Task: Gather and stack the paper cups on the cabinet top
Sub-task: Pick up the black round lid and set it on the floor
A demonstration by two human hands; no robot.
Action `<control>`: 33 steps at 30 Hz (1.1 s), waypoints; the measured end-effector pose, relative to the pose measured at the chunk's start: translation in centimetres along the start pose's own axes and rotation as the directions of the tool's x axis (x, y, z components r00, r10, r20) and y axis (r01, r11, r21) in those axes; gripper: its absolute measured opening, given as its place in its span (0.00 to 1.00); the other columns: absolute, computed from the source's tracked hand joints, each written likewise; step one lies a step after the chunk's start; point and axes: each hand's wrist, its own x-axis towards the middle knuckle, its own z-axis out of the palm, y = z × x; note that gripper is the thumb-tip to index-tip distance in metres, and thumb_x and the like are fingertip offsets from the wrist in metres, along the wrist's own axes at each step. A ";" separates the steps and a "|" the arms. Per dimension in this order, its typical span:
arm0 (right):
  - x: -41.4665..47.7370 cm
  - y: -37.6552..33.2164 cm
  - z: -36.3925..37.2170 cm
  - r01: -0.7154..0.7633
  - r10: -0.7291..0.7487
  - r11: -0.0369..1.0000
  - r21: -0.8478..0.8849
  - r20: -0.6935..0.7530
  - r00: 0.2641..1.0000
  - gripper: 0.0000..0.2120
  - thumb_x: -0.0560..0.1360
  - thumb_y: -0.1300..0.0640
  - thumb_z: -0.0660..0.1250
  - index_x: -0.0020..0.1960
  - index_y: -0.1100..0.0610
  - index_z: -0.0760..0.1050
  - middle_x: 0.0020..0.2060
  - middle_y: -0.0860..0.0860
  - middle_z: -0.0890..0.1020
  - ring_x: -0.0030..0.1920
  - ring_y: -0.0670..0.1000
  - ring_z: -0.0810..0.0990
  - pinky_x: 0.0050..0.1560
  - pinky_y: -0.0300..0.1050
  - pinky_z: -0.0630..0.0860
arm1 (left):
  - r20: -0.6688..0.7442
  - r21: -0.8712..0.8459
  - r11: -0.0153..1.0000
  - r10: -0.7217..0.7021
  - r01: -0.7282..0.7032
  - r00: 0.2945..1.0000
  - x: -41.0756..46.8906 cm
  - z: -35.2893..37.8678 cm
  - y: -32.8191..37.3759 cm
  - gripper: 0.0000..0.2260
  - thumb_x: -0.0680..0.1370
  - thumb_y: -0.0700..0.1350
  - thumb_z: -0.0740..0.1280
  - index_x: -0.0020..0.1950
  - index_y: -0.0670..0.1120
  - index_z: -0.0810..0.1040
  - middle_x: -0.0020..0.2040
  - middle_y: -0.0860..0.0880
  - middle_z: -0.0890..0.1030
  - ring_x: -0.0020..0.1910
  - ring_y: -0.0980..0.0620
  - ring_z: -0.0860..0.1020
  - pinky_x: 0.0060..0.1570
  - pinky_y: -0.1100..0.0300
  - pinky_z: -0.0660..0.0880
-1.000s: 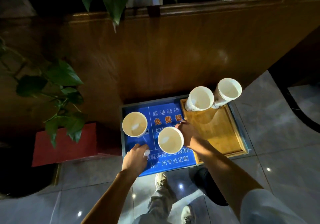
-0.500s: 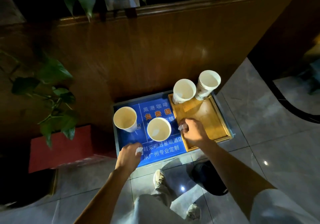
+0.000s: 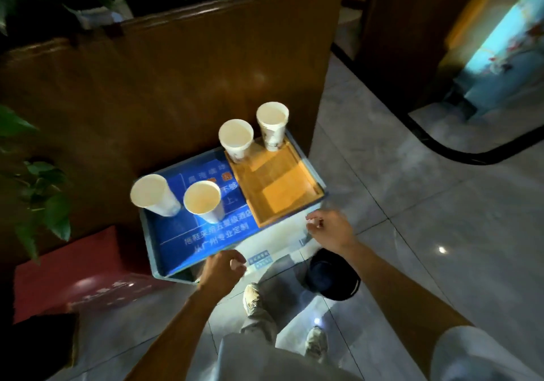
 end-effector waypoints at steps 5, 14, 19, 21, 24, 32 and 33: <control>-4.3 6.2 -2.9 -0.112 0.112 0.994 -0.002 0.019 0.993 0.08 0.72 0.57 0.66 0.46 0.56 0.83 0.44 0.54 0.86 0.46 0.56 0.83 0.53 0.49 0.78 | 0.123 0.081 0.981 0.164 -0.174 0.979 -0.5 5.4 6.5 0.15 0.72 0.40 0.72 0.58 0.45 0.82 0.59 0.46 0.83 0.57 0.48 0.81 0.58 0.63 0.73; -10.9 15.8 -4.8 -0.345 0.340 0.930 0.125 0.065 0.938 0.12 0.76 0.58 0.62 0.53 0.59 0.82 0.52 0.58 0.85 0.55 0.59 0.81 0.60 0.50 0.75 | 0.289 0.216 0.909 0.290 -0.357 0.912 1.5 13.7 16.6 0.13 0.75 0.40 0.69 0.58 0.48 0.83 0.59 0.47 0.83 0.58 0.48 0.80 0.60 0.59 0.74; -12.0 20.2 -4.0 -0.436 0.432 0.884 0.167 0.062 0.900 0.14 0.75 0.61 0.64 0.58 0.56 0.81 0.56 0.56 0.84 0.57 0.57 0.81 0.61 0.45 0.75 | 0.378 0.275 0.862 0.310 -0.426 0.872 3.4 17.3 19.6 0.17 0.75 0.44 0.68 0.64 0.50 0.79 0.62 0.45 0.82 0.62 0.44 0.79 0.62 0.56 0.74; -11.7 21.6 -3.3 -0.458 0.451 0.871 0.176 0.081 0.889 0.13 0.75 0.62 0.64 0.57 0.57 0.81 0.53 0.57 0.85 0.54 0.57 0.82 0.58 0.44 0.76 | 0.413 0.287 0.848 0.310 -0.445 0.857 4.7 18.6 20.1 0.18 0.76 0.45 0.68 0.66 0.49 0.77 0.62 0.44 0.82 0.62 0.43 0.79 0.62 0.54 0.73; -10.3 23.3 -1.9 -0.502 0.493 0.845 0.185 0.096 0.865 0.12 0.74 0.63 0.64 0.55 0.57 0.81 0.50 0.57 0.85 0.52 0.58 0.82 0.55 0.45 0.77 | 0.474 0.320 0.817 0.301 -0.480 0.827 7.3 20.7 20.3 0.14 0.78 0.46 0.66 0.62 0.46 0.79 0.60 0.44 0.83 0.59 0.44 0.80 0.59 0.56 0.74; -3.3 29.9 7.8 -0.644 0.629 0.731 0.224 0.143 0.764 0.12 0.71 0.61 0.66 0.53 0.53 0.81 0.52 0.54 0.84 0.53 0.56 0.82 0.52 0.41 0.74 | 0.583 0.374 0.778 0.226 -0.505 0.780 17.9 30.4 17.9 0.12 0.74 0.40 0.69 0.57 0.46 0.82 0.54 0.44 0.84 0.55 0.44 0.81 0.54 0.59 0.75; -2.2 31.0 9.6 -0.657 0.640 0.718 0.231 0.151 0.753 0.12 0.72 0.60 0.65 0.54 0.53 0.80 0.53 0.54 0.84 0.53 0.56 0.81 0.52 0.41 0.74 | 0.599 0.373 0.776 0.217 -0.509 0.770 19.3 32.1 16.9 0.12 0.75 0.41 0.70 0.58 0.46 0.81 0.55 0.44 0.84 0.55 0.44 0.82 0.56 0.57 0.75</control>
